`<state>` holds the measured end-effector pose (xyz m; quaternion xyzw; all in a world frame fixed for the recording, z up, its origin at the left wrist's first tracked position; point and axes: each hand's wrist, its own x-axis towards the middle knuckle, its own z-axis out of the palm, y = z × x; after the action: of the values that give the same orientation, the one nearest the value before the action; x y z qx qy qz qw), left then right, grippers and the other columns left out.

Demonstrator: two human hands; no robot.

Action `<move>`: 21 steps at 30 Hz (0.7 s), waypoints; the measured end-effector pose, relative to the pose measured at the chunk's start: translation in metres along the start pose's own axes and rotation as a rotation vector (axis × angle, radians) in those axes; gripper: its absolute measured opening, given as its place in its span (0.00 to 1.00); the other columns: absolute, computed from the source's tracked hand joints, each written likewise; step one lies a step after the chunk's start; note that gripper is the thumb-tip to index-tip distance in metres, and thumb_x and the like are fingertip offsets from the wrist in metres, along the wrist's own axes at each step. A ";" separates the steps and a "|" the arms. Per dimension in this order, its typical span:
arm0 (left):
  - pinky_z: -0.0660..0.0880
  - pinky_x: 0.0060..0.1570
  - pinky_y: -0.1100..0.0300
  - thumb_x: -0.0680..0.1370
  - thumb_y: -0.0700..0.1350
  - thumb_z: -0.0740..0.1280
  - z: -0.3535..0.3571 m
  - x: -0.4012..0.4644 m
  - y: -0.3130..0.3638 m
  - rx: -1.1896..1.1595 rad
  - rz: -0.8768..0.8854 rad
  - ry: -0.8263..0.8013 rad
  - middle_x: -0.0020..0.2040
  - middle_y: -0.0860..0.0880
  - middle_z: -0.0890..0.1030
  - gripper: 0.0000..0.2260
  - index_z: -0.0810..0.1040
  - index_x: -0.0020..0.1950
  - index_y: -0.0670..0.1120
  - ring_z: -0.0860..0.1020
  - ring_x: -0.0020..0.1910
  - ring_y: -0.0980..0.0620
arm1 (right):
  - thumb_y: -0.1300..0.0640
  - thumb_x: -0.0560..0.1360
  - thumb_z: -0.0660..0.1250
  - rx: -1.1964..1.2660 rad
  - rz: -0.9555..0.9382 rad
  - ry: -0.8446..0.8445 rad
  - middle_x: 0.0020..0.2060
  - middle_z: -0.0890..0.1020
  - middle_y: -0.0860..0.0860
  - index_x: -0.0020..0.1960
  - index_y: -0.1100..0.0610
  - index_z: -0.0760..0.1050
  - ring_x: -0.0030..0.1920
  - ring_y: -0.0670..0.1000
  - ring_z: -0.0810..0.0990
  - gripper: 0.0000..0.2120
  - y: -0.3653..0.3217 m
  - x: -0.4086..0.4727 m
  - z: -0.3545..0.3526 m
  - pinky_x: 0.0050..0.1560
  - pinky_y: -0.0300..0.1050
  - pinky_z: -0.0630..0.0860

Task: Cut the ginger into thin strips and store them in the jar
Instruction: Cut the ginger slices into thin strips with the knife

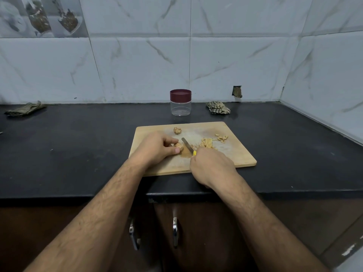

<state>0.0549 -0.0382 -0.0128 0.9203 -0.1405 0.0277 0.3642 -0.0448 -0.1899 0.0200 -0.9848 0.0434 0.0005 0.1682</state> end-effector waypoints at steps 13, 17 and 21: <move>0.73 0.56 0.48 0.77 0.47 0.72 0.000 -0.001 -0.001 0.040 0.038 -0.013 0.51 0.41 0.84 0.10 0.85 0.57 0.48 0.79 0.52 0.41 | 0.55 0.82 0.55 -0.058 -0.001 -0.006 0.56 0.79 0.52 0.61 0.56 0.74 0.50 0.54 0.75 0.13 -0.010 0.002 -0.003 0.48 0.46 0.68; 0.73 0.55 0.46 0.77 0.47 0.72 0.001 -0.001 -0.002 0.050 0.058 -0.016 0.51 0.39 0.83 0.08 0.85 0.55 0.48 0.79 0.51 0.40 | 0.55 0.82 0.55 -0.062 -0.005 -0.007 0.56 0.79 0.52 0.62 0.56 0.74 0.47 0.54 0.71 0.13 -0.011 0.001 -0.002 0.48 0.46 0.67; 0.73 0.55 0.46 0.77 0.47 0.72 0.000 -0.002 0.001 0.046 0.061 -0.010 0.52 0.39 0.83 0.08 0.85 0.55 0.50 0.78 0.51 0.39 | 0.55 0.82 0.55 -0.063 -0.008 -0.005 0.56 0.79 0.52 0.61 0.55 0.74 0.47 0.53 0.72 0.13 -0.013 0.002 -0.002 0.48 0.47 0.68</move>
<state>0.0525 -0.0382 -0.0130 0.9238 -0.1697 0.0376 0.3411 -0.0415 -0.1788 0.0261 -0.9898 0.0391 0.0039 0.1370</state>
